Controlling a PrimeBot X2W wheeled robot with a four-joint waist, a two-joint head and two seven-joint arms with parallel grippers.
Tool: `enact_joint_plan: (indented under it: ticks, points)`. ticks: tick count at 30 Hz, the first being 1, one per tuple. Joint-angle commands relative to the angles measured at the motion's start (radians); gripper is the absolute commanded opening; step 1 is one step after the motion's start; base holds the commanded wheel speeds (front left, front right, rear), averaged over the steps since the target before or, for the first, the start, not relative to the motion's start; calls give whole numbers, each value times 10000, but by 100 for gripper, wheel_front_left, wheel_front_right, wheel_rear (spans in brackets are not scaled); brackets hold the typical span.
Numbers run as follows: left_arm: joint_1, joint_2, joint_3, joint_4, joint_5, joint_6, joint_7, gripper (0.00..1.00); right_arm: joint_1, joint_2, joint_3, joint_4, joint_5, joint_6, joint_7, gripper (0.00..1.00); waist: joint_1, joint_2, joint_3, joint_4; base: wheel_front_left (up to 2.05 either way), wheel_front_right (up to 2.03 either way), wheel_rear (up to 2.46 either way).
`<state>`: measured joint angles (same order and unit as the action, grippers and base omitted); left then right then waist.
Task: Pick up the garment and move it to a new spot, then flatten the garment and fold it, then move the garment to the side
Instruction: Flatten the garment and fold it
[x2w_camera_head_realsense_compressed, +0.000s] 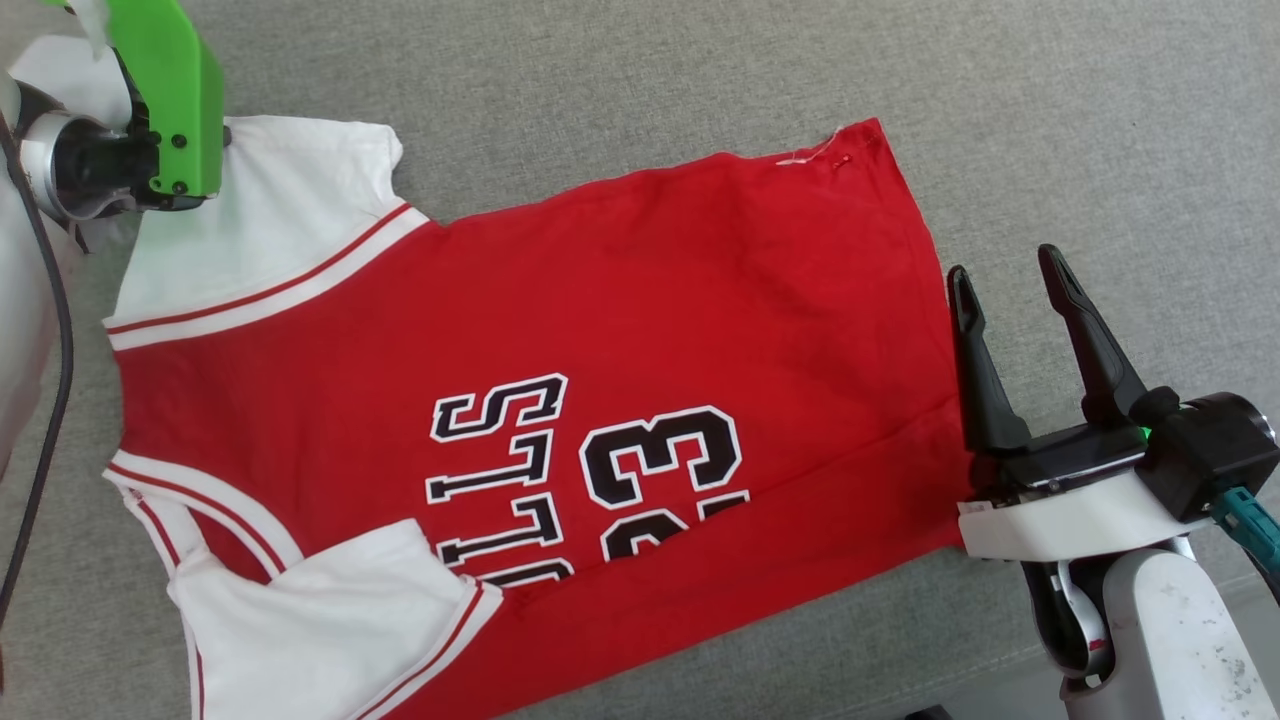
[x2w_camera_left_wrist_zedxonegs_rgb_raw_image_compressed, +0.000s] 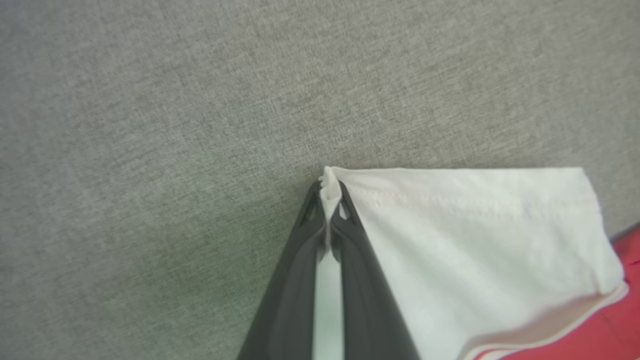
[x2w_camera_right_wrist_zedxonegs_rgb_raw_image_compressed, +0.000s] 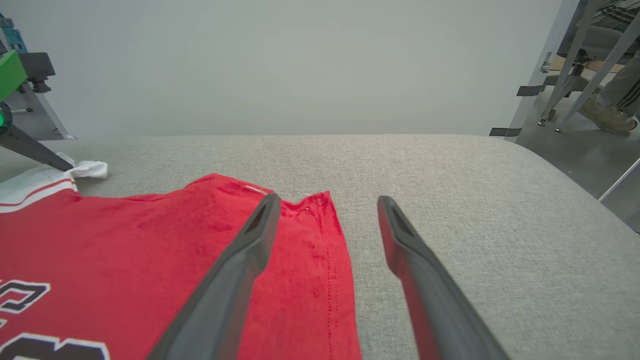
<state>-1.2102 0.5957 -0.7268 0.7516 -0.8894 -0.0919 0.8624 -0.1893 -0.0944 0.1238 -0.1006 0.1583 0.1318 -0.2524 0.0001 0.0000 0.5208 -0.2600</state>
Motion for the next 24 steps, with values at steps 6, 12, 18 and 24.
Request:
enact_joint_plan:
  ticks: [6, 12, 18, 24]
  points:
    - [791, -517, 534, 121, -639, 292, -1084, 0, -183, -124, -181, 195, -183, -11, -86, 100, -1, 0, -790, 367, 0, 0, 0]
    - [1228, -482, 593, -479, -636, 260, -1748, 0, -309, -669, -289, 296, 71, -11, 1102, 100, -1, 0, -1407, 817, 0, 0, 0]
    - [1718, -412, 578, -1725, -796, 289, -1768, 0, -1016, -1632, -248, 389, 766, -11, 3873, 100, -1, 0, -1654, 1387, 0, 0, 0]
    - [2310, -189, 443, -3482, -777, 680, -1579, 0, -2310, -2523, -188, 719, 1640, -11, 7391, 100, -1, 0, -1491, 1963, 0, 0, 0]
